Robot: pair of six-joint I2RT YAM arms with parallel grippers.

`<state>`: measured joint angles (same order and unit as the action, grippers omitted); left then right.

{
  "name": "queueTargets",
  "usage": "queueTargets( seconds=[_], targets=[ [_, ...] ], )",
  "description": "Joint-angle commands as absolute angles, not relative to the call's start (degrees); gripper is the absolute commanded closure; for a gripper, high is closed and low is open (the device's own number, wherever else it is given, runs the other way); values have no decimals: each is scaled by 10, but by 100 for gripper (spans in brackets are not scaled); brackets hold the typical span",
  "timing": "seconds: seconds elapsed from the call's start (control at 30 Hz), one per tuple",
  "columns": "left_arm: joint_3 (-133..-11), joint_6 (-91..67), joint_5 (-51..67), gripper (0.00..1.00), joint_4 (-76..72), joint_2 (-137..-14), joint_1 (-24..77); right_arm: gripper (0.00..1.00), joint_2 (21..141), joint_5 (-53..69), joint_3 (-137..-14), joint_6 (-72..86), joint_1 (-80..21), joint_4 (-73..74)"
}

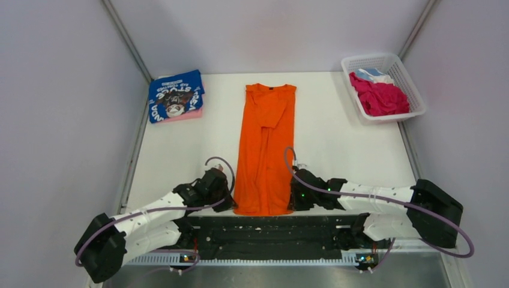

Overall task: Fold and stack the t-shirts
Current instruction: Fold the folded rectangular tshirt in 1/3 of the way

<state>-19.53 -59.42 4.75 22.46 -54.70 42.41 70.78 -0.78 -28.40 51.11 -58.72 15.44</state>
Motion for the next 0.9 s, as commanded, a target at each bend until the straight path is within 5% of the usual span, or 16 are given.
queueTargets(
  seconds=[0.0, 0.33, 0.6, 0.87],
  targets=[
    [-171, -631, 60, 100, 278, -496, 456, 92, 645, 4, -255, 533, -608, 151],
    [-220, -602, 103, 100, 205, -489, 470, 93, 600, 2, -279, 526, -607, 141],
    [-370, -532, 13, 100, 236, -613, 423, 96, 668, 25, -365, 471, -511, 134],
    [-528, -475, 54, 100, 232, -793, 316, 96, 762, 82, -459, 412, -389, 113]
  ],
)
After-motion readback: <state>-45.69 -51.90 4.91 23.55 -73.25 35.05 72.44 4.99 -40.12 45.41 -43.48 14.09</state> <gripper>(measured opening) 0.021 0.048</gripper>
